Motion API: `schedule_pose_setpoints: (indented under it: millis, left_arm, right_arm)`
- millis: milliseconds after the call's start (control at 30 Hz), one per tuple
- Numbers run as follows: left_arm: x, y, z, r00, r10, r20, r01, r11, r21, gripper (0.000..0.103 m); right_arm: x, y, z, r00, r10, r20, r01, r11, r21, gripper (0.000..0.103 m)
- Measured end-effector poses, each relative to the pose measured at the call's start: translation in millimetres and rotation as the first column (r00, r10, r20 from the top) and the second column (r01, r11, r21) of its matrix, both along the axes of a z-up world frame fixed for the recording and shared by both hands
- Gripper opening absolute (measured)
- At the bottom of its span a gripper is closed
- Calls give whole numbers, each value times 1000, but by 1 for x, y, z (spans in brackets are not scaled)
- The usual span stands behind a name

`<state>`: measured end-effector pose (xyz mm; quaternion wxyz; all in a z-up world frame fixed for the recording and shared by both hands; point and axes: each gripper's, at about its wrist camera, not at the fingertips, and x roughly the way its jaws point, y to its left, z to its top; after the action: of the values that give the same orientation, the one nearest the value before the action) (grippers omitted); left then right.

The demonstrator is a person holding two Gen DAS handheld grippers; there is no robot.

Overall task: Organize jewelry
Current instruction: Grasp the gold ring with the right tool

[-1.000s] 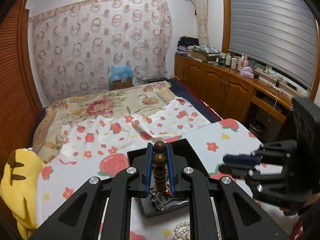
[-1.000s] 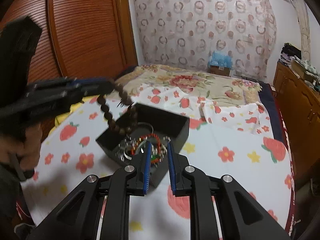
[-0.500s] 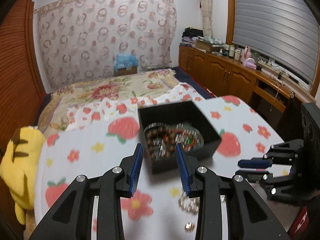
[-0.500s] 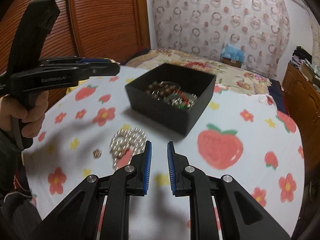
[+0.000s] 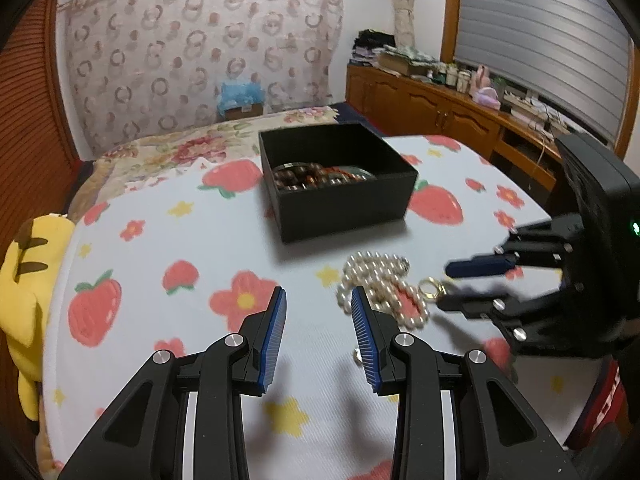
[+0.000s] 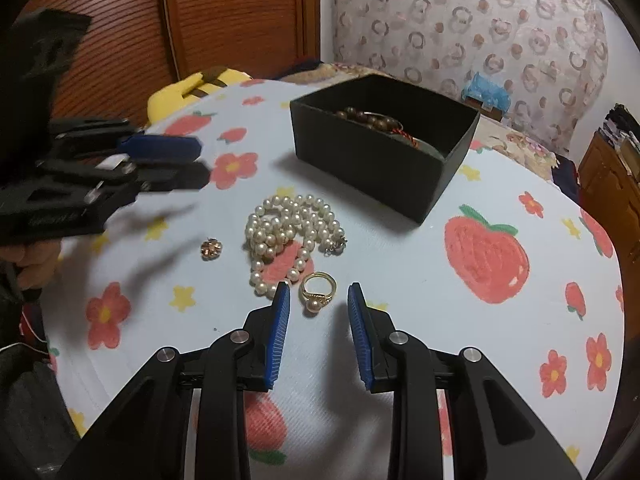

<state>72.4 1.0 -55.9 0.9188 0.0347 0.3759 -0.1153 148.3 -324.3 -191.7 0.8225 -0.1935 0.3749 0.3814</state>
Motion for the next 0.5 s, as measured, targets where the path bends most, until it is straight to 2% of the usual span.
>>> schedule_pose_setpoints:
  millis: [100,167,200,367,400,500]
  left_arm:
    - [-6,-5,-5,1000,-19,-15,19,1000,-2,32]
    - [-7,-8,-7,999,-29,-24,29,1000,-2,32]
    - [-8,-11,-9,999,-38,-28,38,999,-3,32]
    - [-7,-21,-18,997,-60,-58,60,998,8,32]
    - [-6,-23,-20,996,-60,-65,61,998,14,32]
    - [-4,-24,-25,995,-56,-79,57,998,17,32]
  right_arm:
    - [3,3,-1,1000,2,-4,-2,1000,-11,32]
    - [4,8,-3,1000,-7,14,8,999,-34,27]
    - [4,8,-3,1000,-6,19,7,999,-36,21]
    - [2,6,-2,999,1,35,0,999,-36,19]
    - [1,4,0,999,0,39,1,1000,-29,13]
    - [-1,0,4,999,-3,45,4,1000,-16,13]
